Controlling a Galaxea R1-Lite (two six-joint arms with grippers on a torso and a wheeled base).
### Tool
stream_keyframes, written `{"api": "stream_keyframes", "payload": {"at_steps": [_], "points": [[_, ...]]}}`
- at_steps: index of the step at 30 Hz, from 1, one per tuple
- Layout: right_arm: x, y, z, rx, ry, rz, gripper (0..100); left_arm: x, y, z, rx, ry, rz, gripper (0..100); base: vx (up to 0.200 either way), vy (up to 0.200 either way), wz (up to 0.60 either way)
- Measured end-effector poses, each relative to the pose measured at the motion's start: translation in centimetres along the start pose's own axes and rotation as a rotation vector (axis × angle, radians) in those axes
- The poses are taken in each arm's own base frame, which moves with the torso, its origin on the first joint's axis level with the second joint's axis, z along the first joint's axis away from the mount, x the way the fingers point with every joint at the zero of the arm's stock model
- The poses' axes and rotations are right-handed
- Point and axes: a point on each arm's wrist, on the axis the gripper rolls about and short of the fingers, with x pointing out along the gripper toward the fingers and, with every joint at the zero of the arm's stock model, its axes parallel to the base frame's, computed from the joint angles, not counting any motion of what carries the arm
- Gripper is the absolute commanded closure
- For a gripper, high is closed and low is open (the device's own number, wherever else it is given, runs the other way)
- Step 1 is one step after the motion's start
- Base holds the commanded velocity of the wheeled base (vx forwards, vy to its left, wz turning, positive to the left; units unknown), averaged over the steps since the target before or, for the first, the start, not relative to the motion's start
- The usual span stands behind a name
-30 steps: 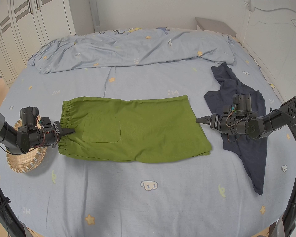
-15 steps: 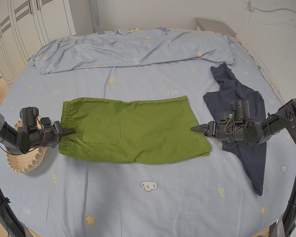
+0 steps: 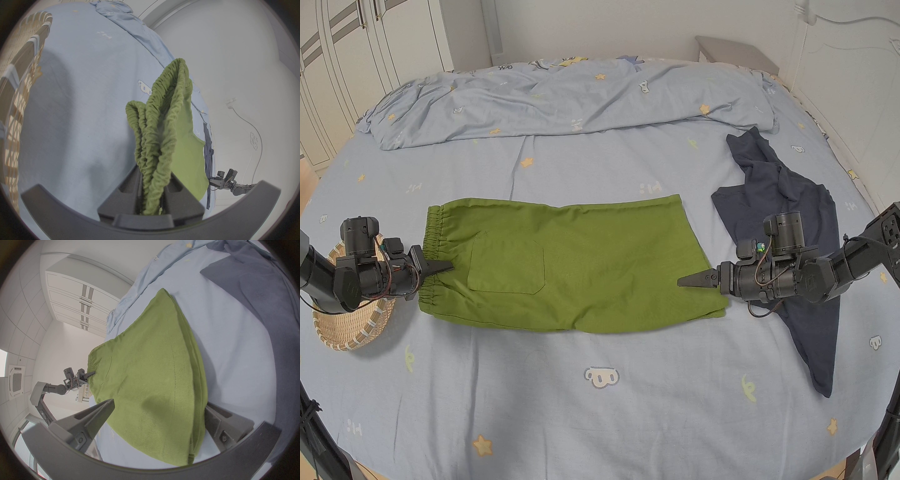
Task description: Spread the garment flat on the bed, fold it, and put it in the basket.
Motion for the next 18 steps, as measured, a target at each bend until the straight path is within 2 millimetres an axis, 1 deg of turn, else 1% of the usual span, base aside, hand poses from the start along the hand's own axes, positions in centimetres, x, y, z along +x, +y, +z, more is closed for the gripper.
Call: {"api": "stream_keyframes", "payload": {"at_steps": [3, 4, 12, 18], "points": [[-0.1, -0.1, 0.1, 0.0, -0.004, 0.0, 0, 0.0, 0.0, 0.0, 0.0, 0.0, 0.0, 100, 0.0, 0.0, 0.0], [-0.1, -0.1, 0.1, 0.001, -0.005, 0.0, 100, 0.0, 0.0, 0.0, 0.0, 0.0, 0.0, 100, 0.0, 0.0, 0.0], [-0.3, -0.8, 0.3, 0.012, -0.013, -0.014, 100, 0.0, 0.0, 0.0, 0.0, 0.0, 0.0, 100, 0.0, 0.0, 0.0], [-1.0, -1.7, 1.0, 0.017, -0.043, -0.03, 100, 0.0, 0.1, 0.0, -0.003, 0.001, 0.001, 100, 0.0, 0.0, 0.0]]}}
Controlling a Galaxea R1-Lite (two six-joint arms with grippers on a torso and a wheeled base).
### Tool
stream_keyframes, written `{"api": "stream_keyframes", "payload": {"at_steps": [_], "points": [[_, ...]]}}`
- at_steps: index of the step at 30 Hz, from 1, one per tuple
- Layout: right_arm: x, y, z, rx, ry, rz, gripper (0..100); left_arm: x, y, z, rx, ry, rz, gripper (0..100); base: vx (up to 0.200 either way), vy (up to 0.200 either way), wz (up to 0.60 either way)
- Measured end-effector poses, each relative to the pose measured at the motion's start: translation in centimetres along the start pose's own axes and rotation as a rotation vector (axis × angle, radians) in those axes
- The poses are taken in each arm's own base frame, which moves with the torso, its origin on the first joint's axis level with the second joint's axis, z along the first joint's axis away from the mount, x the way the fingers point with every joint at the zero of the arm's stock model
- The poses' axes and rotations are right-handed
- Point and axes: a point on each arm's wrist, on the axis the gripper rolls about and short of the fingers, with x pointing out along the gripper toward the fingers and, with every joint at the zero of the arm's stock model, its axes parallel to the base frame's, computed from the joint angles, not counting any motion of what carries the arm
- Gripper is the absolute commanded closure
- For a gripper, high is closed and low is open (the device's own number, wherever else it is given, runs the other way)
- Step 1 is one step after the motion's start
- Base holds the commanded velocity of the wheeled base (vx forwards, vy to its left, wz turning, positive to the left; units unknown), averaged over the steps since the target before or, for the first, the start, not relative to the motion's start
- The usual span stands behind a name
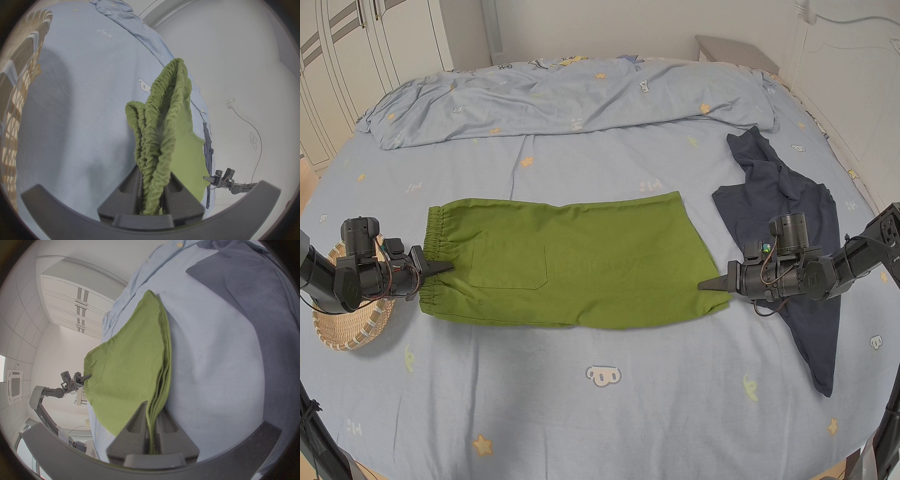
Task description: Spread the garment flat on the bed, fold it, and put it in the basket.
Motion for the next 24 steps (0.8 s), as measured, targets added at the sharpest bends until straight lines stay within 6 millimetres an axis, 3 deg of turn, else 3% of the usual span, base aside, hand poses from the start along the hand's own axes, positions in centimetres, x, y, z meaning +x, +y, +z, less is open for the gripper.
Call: {"api": "stream_keyframes", "payload": {"at_steps": [8, 15, 24], "points": [[-0.5, 0.2, -0.3, -0.039, -0.007, -0.027, 100, -0.2, 0.2, 0.0, -0.01, 0.01, 0.014, 100, 0.0, 0.0, 0.0], [-2.2, 2.9, -1.1, -0.084, -0.005, -0.063, 100, -1.5, 0.1, -0.1, -0.031, 0.068, 0.064, 100, 0.0, 0.0, 0.0], [-4.5, 5.2, -6.1, -0.08, 0.087, -0.081, 100, -3.9, 0.6, -1.8, 0.063, 0.176, 0.127, 100, 0.0, 0.0, 0.0]]}}
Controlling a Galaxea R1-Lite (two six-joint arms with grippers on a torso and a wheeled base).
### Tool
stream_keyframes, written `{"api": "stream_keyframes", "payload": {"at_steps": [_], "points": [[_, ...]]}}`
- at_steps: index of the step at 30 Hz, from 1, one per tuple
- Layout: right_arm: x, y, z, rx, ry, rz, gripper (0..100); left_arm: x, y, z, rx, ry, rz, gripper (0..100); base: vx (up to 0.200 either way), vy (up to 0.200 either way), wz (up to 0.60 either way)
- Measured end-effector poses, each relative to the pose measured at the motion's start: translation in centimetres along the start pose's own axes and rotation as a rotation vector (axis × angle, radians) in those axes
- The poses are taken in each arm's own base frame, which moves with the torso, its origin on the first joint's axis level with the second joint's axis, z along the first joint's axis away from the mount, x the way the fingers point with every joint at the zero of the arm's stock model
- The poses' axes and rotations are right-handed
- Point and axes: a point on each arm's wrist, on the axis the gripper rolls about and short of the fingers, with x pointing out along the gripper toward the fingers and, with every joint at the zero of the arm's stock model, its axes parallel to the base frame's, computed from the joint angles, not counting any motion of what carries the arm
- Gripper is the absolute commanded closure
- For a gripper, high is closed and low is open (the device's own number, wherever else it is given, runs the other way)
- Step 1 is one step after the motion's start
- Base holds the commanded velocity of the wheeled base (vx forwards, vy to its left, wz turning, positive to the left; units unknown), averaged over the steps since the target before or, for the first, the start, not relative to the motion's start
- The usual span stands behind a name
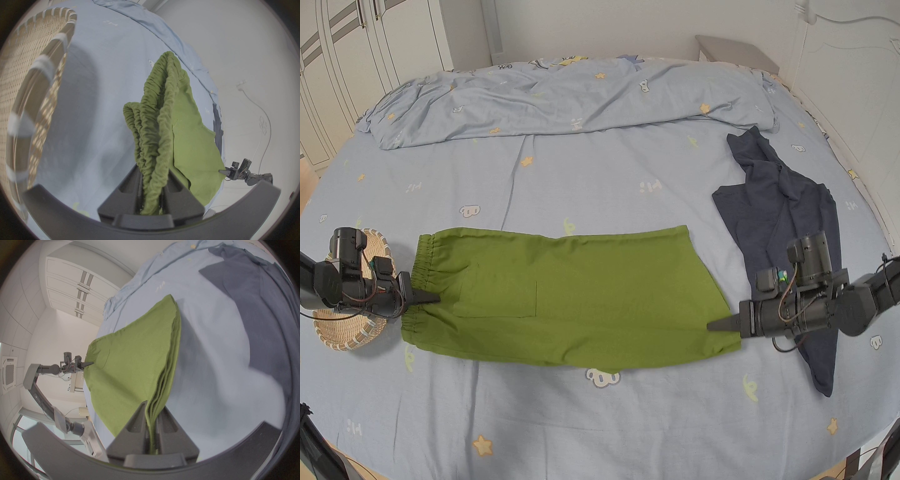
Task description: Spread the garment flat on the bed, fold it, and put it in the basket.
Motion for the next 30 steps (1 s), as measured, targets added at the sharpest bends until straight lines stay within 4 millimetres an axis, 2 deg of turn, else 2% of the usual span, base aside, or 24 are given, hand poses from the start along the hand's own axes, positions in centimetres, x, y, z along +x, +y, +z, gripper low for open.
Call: {"api": "stream_keyframes", "payload": {"at_steps": [5, 11, 16, 22, 23, 30], "points": [[-0.4, 0.8, -3.8, -0.008, 0.051, 0.003, 100, -1.0, 0.7, -2.3, 0.021, 0.051, 0.027, 100, 0.0, 0.0, 0.0], [-0.5, 1.8, -7.2, -0.045, 0.056, 0.015, 100, -2.3, 1.5, -5.2, 0.02, 0.101, 0.055, 100, 0.0, 0.0, 0.0], [-0.2, 2.3, -9.0, -0.041, 0.096, 0.019, 100, -3.0, 2.0, -6.9, 0.066, 0.128, 0.066, 100, 0.0, 0.0, 0.0], [-0.2, 2.0, -10.2, -0.025, 0.125, 0.013, 100, -3.0, 2.2, -7.2, 0.072, 0.134, 0.067, 100, 0.0, 0.0, 0.0], [-0.2, 1.9, -10.4, -0.023, 0.13, 0.011, 0, -3.0, 2.2, -7.2, 0.073, 0.134, 0.067, 100, 0.0, 0.0, 0.0], [-0.1, 1.9, -10.9, -0.021, 0.155, 0.012, 0, -2.9, 2.2, -6.7, 0.082, 0.125, 0.072, 100, 0.0, 0.0, 0.0]]}}
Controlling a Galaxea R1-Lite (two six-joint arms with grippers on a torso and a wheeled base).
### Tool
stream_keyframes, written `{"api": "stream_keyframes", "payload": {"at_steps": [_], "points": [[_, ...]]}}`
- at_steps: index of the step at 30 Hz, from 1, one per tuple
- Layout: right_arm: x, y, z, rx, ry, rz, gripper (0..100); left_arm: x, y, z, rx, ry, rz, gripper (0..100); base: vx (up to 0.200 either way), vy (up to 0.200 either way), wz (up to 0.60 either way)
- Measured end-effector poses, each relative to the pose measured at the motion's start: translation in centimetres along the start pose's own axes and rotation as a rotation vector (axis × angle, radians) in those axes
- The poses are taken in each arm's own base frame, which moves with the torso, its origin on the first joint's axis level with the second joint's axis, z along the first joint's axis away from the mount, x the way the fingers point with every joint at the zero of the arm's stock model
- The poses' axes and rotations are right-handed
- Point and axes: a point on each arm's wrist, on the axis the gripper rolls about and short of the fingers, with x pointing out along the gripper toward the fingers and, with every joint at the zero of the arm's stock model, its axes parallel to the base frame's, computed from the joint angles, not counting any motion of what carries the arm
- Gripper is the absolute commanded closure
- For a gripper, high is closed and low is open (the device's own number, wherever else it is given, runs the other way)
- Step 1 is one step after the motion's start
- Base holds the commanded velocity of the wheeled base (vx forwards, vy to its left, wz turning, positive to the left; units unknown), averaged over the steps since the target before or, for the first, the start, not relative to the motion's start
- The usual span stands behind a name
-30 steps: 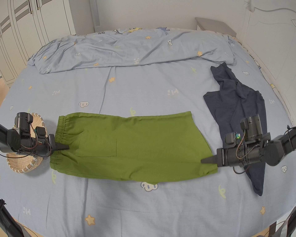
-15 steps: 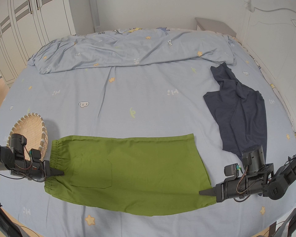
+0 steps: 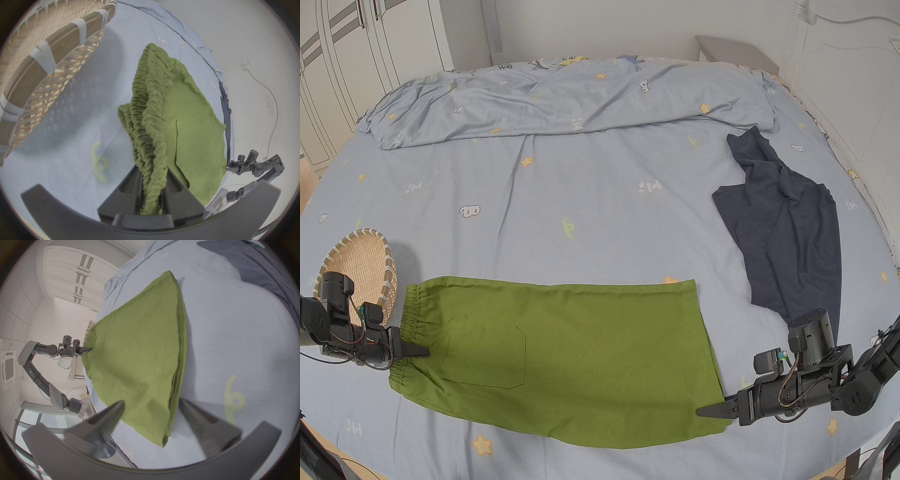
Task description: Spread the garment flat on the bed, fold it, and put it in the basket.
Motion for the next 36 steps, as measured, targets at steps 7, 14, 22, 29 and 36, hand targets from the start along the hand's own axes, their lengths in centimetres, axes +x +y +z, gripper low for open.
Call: {"api": "stream_keyframes", "payload": {"at_steps": [7, 14, 22, 29, 36], "points": [[-0.6, 0.2, 0.8, -0.01, -0.06, 0.006, 0, -0.3, -0.4, 0.5, 0.004, -0.011, 0.01, 100, 0.0, 0.0, 0.0], [-3.1, 0.8, 4.5, 0.015, -0.2, 0.002, 0, -1.9, -3.0, 1.5, 0.031, -0.034, 0.065, 100, 0.0, 0.0, 0.0], [-7.0, 2.0, 6.3, 0.05, -0.206, -0.039, 0, -4.4, -5.9, 3.0, 0.062, -0.038, 0.119, 100, 0.0, 0.0, 0.0], [-9.0, 2.9, 7.2, 0.006, -0.292, -0.028, 0, -7.0, -5.8, 4.1, 0.079, -0.122, 0.174, 100, 0.0, 0.0, 0.0], [-9.5, 3.3, 7.3, -0.007, -0.31, -0.023, 0, -6.7, -8.1, 3.9, 0.109, -0.101, 0.133, 100, 0.0, 0.0, 0.0]]}}
